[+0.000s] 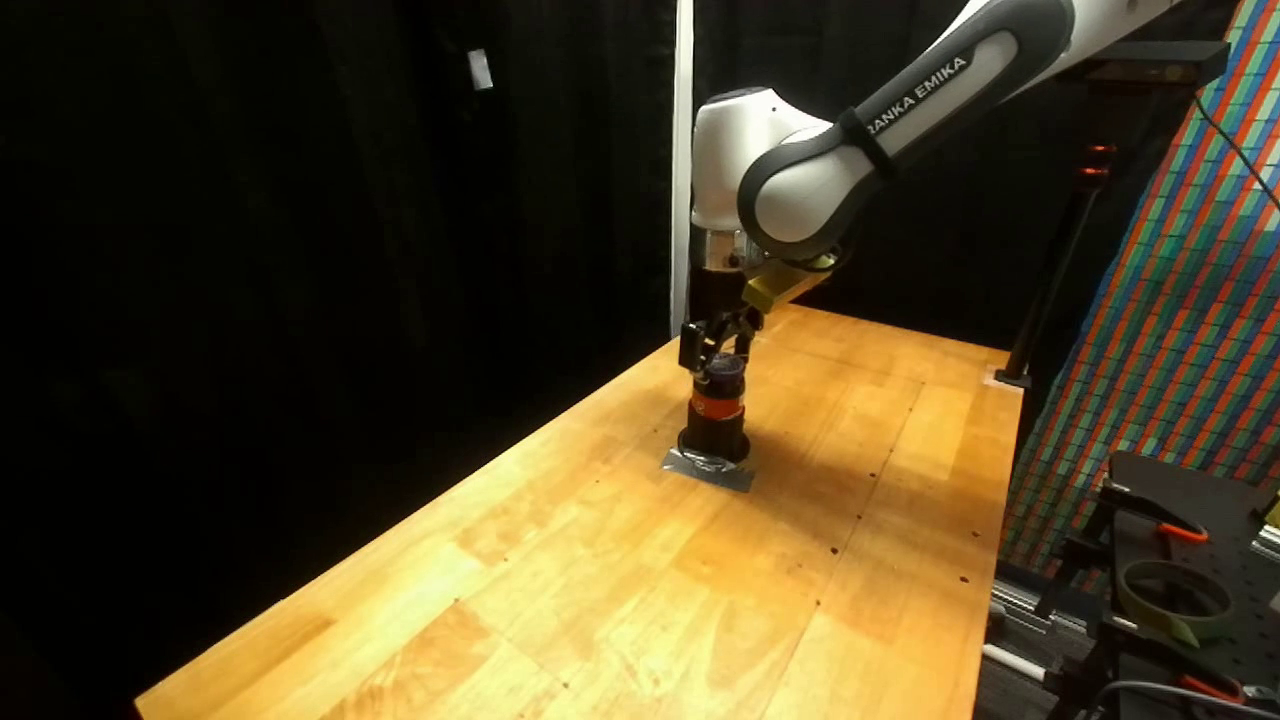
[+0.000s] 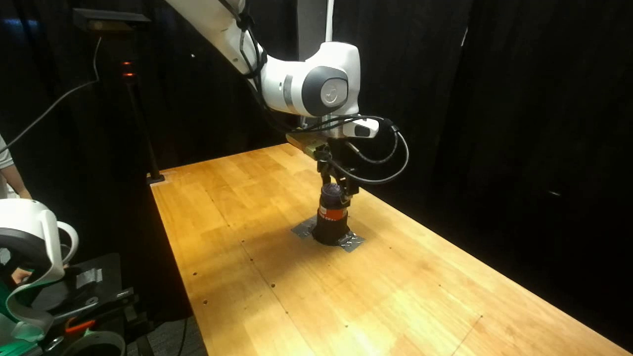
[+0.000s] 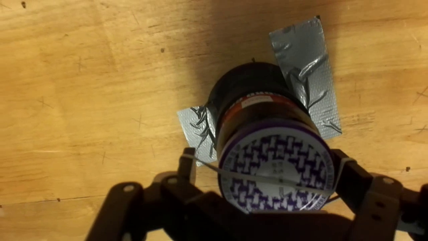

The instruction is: Put the rubber band around the brown cup

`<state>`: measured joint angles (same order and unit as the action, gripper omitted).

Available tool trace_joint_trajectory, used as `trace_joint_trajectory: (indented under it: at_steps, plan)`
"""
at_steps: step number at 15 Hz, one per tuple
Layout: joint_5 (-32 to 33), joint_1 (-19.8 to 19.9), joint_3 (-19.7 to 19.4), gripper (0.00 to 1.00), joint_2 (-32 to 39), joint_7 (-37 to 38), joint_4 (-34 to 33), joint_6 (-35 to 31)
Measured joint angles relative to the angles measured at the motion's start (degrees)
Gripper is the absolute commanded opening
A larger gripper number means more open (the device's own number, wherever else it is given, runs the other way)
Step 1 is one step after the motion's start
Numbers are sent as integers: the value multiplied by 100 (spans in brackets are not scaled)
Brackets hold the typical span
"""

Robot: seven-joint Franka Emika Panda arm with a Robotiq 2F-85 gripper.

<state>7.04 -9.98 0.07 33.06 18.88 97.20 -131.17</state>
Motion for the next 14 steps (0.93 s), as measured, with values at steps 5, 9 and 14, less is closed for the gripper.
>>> trace_joint_trajectory:
  at_steps: [5,9,14]
  plan:
    - [-256,122,138,100,-33,-641,-2,533]
    - [-508,283,263,100,-32,-1127,9,817]
    - [-517,313,275,100,-117,-1203,203,793]
